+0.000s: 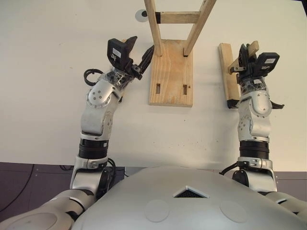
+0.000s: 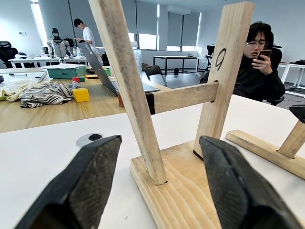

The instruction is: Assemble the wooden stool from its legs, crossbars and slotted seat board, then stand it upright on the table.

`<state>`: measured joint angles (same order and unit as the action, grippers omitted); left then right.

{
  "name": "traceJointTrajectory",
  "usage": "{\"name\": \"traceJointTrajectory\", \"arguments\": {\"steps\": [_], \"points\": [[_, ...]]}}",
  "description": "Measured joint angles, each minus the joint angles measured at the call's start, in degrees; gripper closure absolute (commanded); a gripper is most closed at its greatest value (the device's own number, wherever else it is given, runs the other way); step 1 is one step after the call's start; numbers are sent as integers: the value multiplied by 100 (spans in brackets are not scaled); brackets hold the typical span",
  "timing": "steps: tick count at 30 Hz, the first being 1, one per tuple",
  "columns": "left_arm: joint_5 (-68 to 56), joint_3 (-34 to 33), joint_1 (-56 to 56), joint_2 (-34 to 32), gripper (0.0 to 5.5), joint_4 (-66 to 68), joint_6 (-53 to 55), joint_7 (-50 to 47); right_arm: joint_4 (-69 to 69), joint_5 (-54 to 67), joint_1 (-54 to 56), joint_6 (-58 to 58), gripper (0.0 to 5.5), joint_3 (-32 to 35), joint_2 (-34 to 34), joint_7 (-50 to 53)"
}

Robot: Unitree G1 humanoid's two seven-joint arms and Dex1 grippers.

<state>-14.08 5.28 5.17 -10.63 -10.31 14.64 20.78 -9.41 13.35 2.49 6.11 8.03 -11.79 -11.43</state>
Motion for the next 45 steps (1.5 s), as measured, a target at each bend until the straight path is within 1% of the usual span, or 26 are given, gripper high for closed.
{"name": "traceJointTrajectory", "arguments": {"steps": [11,12,13,15,16,19,21,25,28,29,33,36,37,41,43,45], "points": [[2,-49,114,9,252,85,-2,-14,-150,99,-45,328,510,50,-1,-285],[3,-51,120,16,252,90,-3,-17,-108,47,-58,319,481,20,-16,-293],[5,-52,123,22,252,94,-6,-21,33,18,-55,222,463,-7,-50,-337],[10,-61,128,25,252,106,-14,-30,102,4,-267,-323,427,-85,-62,-435],[33,-67,131,30,252,119,-16,-40,328,19,-312,-699,409,-103,-205,-499],[68,-71,133,41,252,125,-74,-60,1192,168,-214,-1767,363,34,-979,-843],[130,-69,133,53,252,125,-122,-84,1481,311,-244,-2523,317,108,-1343,-1028],[171,-73,122,96,252,159,-185,-109,1954,519,-731,-4049,254,146,-1602,-1085],[178,-76,105,146,252,171,-196,-138,2347,503,-930,-4554,189,52,-1593,-1009],[179,-87,91,145,252,171,-196,-141,2459,477,-981,-4746,177,1,-1595,-950],[182,-103,76,144,252,171,-196,-144,2644,405,-1112,-5082,177,-109,-1595,-856],[183,-103,76,144,252,171,-196,-144,2722,254,-1114,-5140,230,-184,-1604,-822],[184,-104,76,144,252,172,-196,-144,2728,237,-1112,-5140,257,-195,-1604,-820],[184,-110,76,147,252,176,-196,-155,2772,184,-1085,-5207,318,-243,-1611,-819],[177,-131,76,157,252,177,-187,-178,2804,228,-1039,-5365,344,-222,-1598,-825],[157,-195,78,165,252,178,-159,-209,2782,301,-973,-5514,345,-125,-1568,-820]]}}
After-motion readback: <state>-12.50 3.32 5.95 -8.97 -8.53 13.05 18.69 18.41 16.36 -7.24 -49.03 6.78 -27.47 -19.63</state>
